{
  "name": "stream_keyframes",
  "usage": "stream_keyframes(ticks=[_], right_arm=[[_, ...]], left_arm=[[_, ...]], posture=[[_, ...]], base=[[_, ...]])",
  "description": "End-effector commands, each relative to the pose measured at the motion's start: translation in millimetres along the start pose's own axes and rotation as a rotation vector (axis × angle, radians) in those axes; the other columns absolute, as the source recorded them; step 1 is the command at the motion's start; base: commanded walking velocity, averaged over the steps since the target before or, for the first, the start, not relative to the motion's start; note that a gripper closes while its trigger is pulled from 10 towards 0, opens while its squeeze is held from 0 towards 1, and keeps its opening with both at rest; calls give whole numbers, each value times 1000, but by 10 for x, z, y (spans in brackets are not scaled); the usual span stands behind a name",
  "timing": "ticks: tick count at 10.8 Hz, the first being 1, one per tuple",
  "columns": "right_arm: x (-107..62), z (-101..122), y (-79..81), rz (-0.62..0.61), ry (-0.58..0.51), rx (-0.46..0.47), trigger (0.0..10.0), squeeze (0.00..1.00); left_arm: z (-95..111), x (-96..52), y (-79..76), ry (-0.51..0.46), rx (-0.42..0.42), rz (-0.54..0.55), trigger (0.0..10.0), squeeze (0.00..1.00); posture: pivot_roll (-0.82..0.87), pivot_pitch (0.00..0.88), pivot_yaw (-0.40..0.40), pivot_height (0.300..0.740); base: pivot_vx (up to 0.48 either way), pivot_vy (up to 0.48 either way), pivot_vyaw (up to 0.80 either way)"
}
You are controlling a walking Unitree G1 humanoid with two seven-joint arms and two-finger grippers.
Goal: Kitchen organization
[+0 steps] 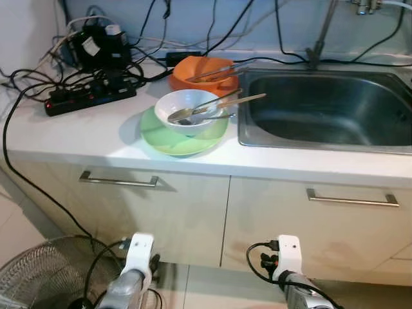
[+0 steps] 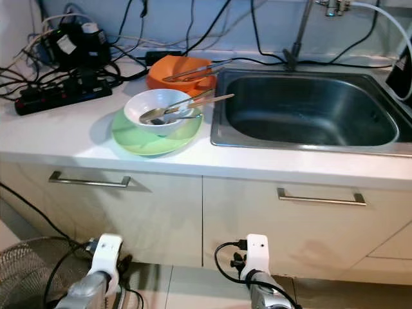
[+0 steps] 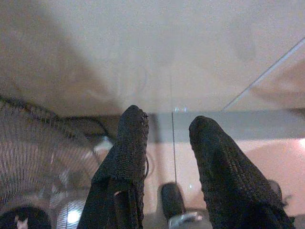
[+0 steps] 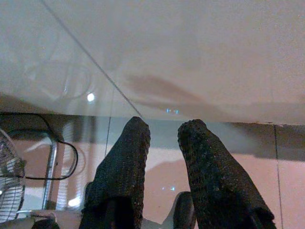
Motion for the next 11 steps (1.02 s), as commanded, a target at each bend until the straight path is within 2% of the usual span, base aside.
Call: stream_keyframes(ticks=[1, 5, 9, 10, 11], right_arm=[[13, 97, -1, -3, -33, 9, 10000, 0], [9, 221, -91, -20, -66, 13, 10000, 0], [7, 300, -113, -23, -100, 16, 10000, 0], [-8, 566, -201, -74, -211, 20, 10000, 0], [-20, 716, -220, -90, -270, -1, 10000, 0]], left_arm=[[56, 19, -9, -4, 7, -8, 10000, 0], [299, 78, -73, -52, 24, -33, 10000, 0], [434, 98, -82, -96, -4, -24, 10000, 0], [640, 109, -22, -174, -31, 4, 10000, 0], [744, 109, -10, -217, -14, 8, 10000, 0]], posture=[[129, 0, 44, 740], [91, 0, 39, 740], [95, 0, 23, 740], [108, 0, 18, 740], [106, 0, 20, 740]], base=[[0, 0, 0], [0, 0, 0], [0, 0, 0], [0, 0, 0], [0, 0, 0]])
Point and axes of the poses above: a point about 5 cm out from each wrist's last joint towards the gripper, its own x axis pointing out of the wrist towards the gripper, its own z axis along the axis of the wrist's last joint, y = z × x, the point moved 3 cm from there along x, pointing out of the wrist towards the gripper, and after that the axes turned 15 degrees about x, right-handed, at the moved point
